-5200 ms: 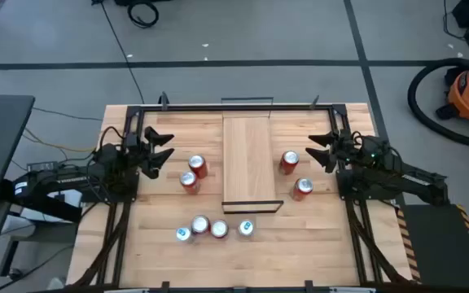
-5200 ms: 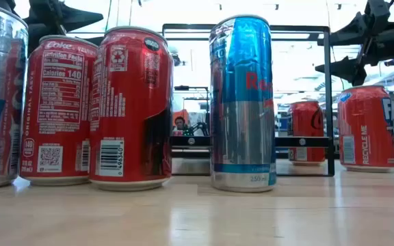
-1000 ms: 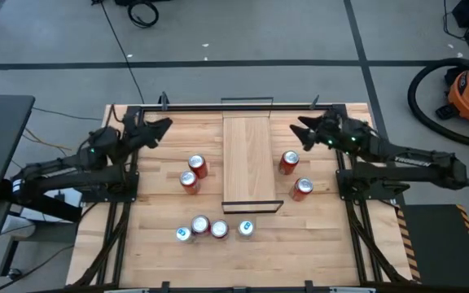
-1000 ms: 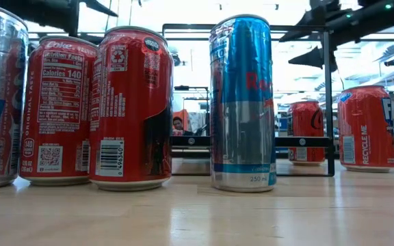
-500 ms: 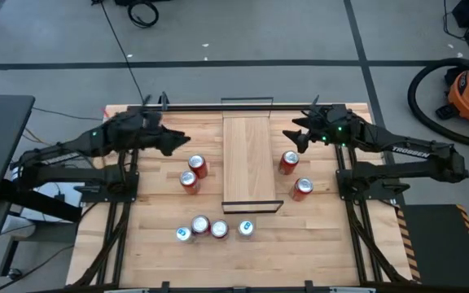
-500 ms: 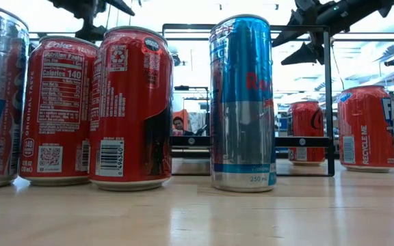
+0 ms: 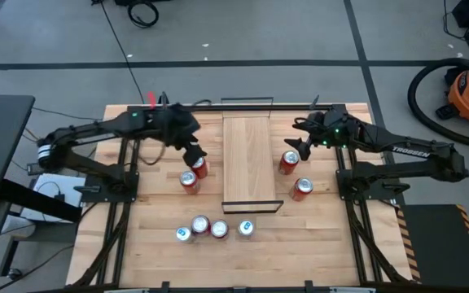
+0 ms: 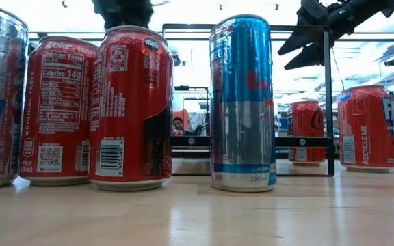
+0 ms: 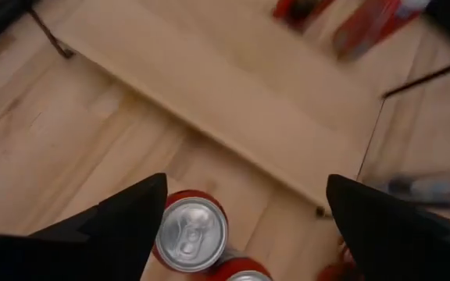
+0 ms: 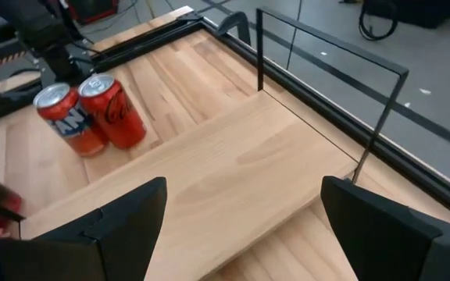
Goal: Place canned beverage on shelf
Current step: Put the top left red black soda can on the shelf
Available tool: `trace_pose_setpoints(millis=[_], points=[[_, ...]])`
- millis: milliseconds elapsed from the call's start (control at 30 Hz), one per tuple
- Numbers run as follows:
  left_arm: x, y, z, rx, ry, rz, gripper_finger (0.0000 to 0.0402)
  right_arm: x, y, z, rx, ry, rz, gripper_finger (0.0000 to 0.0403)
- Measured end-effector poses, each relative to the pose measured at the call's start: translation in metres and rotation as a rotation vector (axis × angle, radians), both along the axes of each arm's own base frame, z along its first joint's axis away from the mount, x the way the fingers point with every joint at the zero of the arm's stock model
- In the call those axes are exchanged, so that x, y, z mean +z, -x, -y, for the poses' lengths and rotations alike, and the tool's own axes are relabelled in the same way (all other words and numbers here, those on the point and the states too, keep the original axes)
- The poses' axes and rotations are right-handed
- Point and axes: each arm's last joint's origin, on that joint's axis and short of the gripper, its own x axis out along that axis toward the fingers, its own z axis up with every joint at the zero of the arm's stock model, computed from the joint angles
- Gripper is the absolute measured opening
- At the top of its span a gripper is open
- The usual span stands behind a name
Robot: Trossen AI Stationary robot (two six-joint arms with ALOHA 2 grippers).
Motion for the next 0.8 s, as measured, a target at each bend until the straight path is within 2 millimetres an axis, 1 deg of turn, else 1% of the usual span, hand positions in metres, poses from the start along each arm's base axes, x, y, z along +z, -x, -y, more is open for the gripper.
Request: trace_pose_setpoints(millis=[67, 167, 300, 400, 500, 633, 700, 800], points=[[-0.01, -0.01, -0.002, -0.039, 0.013, -0.076, 0.0368, 0.0, -0.001, -0.002, 0.024, 0.02, -0.012, 0.0351], [-0.022, -0.025, -0.003, -0.084, 0.018, -0.143, 0.0369, 0.0, -0.001, -0.004, 0.053, 0.048, -0.023, 0.0351], [-0.034, -0.035, -0.006, -0.097, 0.016, -0.208, 0.0369, 0.0, -0.002, -0.007, 0.078, 0.062, -0.029, 0.0351], [-0.042, -0.037, -0.007, -0.087, 0.005, -0.264, 0.0369, 0.0, -0.003, -0.008, 0.085, 0.063, -0.029, 0.0351], [-0.045, -0.036, -0.004, -0.11, -0.051, -0.32, 0.0369, 0.0, -0.003, -0.009, 0.081, 0.066, -0.03, 0.0351], [-0.045, -0.038, 0.001, -0.13, -0.128, -0.335, 0.0369, 0.0, -0.002, -0.008, 0.065, 0.077, -0.037, 0.0351], [-0.045, -0.038, 0.003, -0.139, -0.136, -0.337, 0.0369, 0.0, -0.002, -0.008, 0.064, 0.077, -0.037, 0.0351], [-0.05, -0.041, 0.005, -0.151, -0.136, -0.35, 0.0369, 0.0, -0.002, -0.008, 0.064, 0.077, -0.037, 0.0351]])
